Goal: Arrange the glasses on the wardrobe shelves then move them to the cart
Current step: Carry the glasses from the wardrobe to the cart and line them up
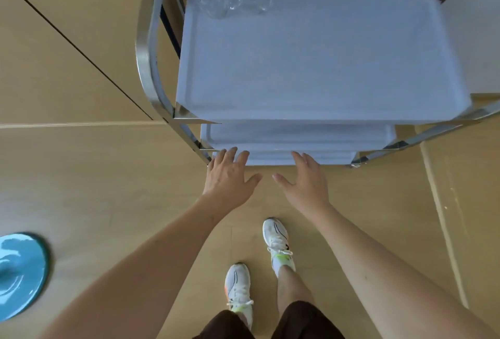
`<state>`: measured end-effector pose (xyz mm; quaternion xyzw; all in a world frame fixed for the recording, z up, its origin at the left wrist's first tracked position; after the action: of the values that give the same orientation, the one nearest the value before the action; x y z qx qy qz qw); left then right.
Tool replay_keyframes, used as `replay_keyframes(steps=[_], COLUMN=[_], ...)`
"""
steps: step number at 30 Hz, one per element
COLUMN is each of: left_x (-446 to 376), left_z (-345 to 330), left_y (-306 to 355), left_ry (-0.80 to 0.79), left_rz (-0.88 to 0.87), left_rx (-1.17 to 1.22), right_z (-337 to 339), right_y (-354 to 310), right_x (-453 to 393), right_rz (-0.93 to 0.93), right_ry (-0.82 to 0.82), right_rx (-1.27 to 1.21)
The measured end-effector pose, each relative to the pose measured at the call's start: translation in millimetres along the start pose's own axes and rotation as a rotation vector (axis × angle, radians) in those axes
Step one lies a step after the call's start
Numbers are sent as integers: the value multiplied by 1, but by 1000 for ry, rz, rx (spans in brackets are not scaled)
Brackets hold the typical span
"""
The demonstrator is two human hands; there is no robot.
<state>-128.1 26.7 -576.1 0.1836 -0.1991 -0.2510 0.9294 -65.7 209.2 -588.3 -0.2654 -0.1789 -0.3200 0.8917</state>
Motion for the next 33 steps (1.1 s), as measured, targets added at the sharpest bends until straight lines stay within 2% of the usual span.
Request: replay_keyframes(steps=[8,19,25,29,33], left_x=[50,56,58,61,64], left_z=[67,111,105,88,60], left_y=[93,333,473,566,664], left_ry=[-78,27,43,21,30], left_rz=[-268,-806,-1014,-1131,-1252], left_rx=[-82,-83,-115,-164,-208], right_z=[89,230,313,360,401], right_y=[26,118,197,269,348], right_x=[120,215,246,268,285], right_rz=[-137,-322,-383,-448,-538], right_ry=[153,501,719,836,914], right_rx=[-105,-335,-350,-473,-473])
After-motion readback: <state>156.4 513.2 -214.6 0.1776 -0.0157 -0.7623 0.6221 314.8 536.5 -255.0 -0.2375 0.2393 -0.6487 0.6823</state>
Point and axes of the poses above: each hand's wrist, its own x-axis away from the middle knuckle, its own z-axis out of the back of the hand, y = z × x, the point moved 4 cm from there along -x, towards the middle knuckle, and after that the axes turned 12 degrees about -z, right-handed, at the moved point
